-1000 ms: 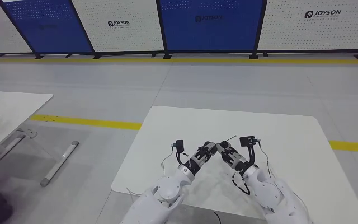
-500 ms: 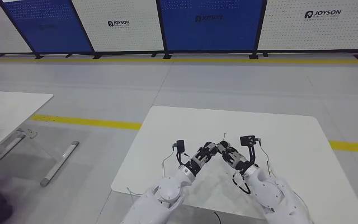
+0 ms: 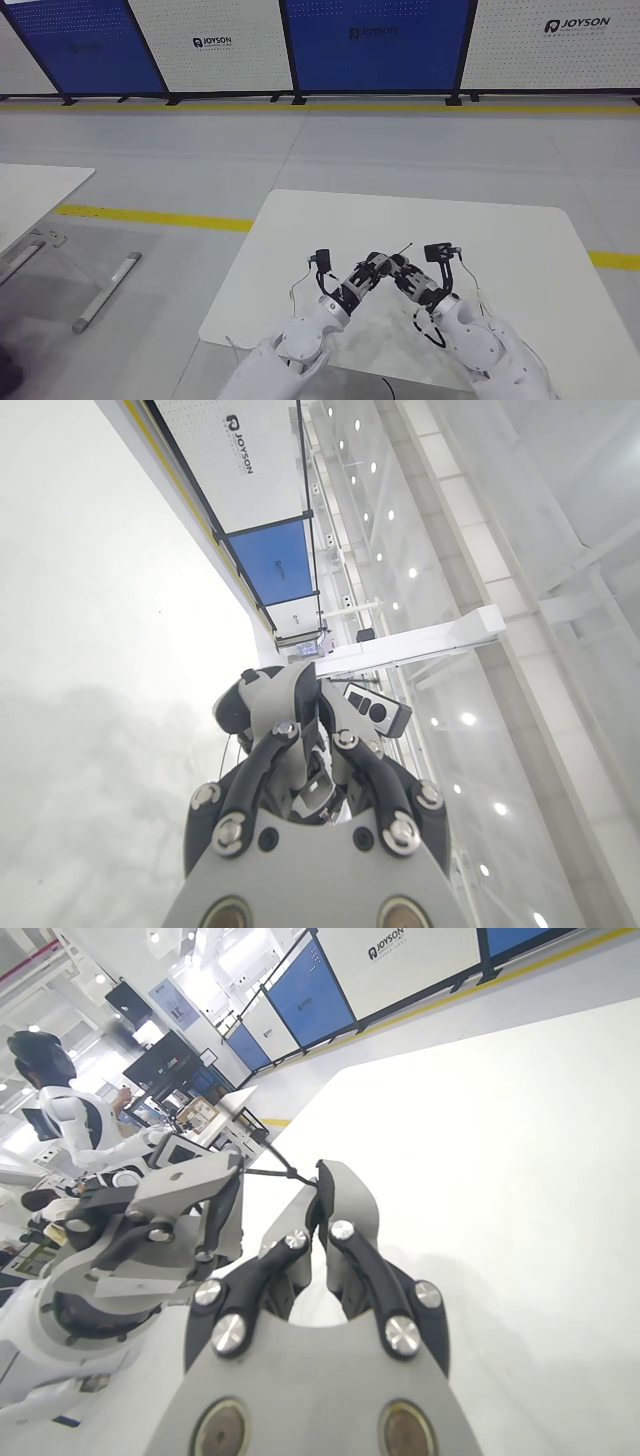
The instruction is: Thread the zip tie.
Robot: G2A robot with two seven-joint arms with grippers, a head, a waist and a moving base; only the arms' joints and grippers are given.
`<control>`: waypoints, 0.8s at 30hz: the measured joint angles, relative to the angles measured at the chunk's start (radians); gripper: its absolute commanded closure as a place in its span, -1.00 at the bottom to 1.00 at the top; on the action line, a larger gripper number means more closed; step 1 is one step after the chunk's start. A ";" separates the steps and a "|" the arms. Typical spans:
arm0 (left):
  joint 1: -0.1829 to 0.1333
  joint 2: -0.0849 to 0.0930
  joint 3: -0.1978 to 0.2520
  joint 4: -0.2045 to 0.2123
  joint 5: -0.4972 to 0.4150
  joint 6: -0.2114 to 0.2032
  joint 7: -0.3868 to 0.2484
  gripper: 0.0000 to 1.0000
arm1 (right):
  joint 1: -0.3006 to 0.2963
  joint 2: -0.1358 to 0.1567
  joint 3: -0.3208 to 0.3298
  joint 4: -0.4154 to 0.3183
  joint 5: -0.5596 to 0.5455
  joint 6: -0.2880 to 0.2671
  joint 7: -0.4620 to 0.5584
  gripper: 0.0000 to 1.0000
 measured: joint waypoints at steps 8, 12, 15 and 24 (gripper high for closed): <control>0.016 0.002 -0.002 -0.039 0.006 -0.004 -0.010 1.00 | 0.002 -0.002 -0.006 0.008 -0.012 0.004 0.003 1.00; 0.023 0.003 -0.004 -0.055 0.011 -0.007 -0.013 1.00 | 0.004 -0.003 -0.009 0.014 -0.015 0.005 0.005 1.00; 0.026 0.003 -0.004 -0.066 0.014 -0.009 -0.014 1.00 | 0.006 -0.003 -0.011 0.019 -0.017 0.006 0.005 1.00; 0.039 0.005 -0.004 -0.100 0.026 -0.015 -0.018 1.00 | 0.012 -0.006 -0.016 0.030 -0.022 0.008 0.007 1.00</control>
